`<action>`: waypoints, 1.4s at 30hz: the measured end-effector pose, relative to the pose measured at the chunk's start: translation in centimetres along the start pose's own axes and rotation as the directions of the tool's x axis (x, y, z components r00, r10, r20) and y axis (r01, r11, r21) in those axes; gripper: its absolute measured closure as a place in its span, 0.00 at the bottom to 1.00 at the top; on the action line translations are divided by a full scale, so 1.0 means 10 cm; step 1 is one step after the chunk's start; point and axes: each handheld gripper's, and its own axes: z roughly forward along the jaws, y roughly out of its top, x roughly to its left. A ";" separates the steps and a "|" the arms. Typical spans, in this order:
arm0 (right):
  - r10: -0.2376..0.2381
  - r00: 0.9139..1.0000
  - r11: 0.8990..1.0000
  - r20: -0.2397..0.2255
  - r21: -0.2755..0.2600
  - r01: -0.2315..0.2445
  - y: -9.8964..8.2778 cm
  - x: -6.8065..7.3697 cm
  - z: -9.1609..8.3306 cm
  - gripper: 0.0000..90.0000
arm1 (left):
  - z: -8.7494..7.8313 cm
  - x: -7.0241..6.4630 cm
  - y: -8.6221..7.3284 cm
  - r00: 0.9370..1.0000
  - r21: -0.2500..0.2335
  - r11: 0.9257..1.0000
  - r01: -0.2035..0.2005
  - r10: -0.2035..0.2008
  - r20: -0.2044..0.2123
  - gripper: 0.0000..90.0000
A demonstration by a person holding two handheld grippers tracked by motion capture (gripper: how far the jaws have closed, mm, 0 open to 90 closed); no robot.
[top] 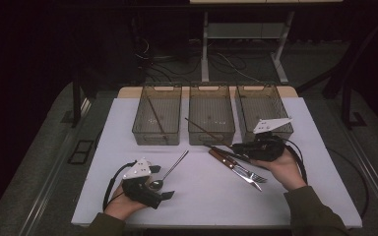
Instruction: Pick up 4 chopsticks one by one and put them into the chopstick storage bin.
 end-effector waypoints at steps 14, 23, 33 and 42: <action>0.002 1.000 1.000 0.021 0.012 -0.002 0.25 0.02 0.22 0.93 | -0.01 0.01 0.01 1.000 -0.011 1.000 0.005 -0.005 -0.004 0.00; 0.035 0.999 0.999 0.037 0.015 -0.036 0.46 -0.01 0.41 0.93 | -0.03 0.02 0.02 1.000 -0.018 1.000 0.002 -0.002 -0.007 0.00; 0.039 0.997 0.999 0.070 0.028 -0.041 0.80 0.01 0.62 0.93 | -0.03 0.01 0.02 1.000 -0.024 1.000 0.007 -0.007 -0.001 0.00; 0.045 0.992 0.998 0.115 0.048 -0.050 1.07 -0.04 0.87 0.93 | -0.03 0.01 0.02 1.000 -0.026 1.000 0.008 -0.008 0.005 0.00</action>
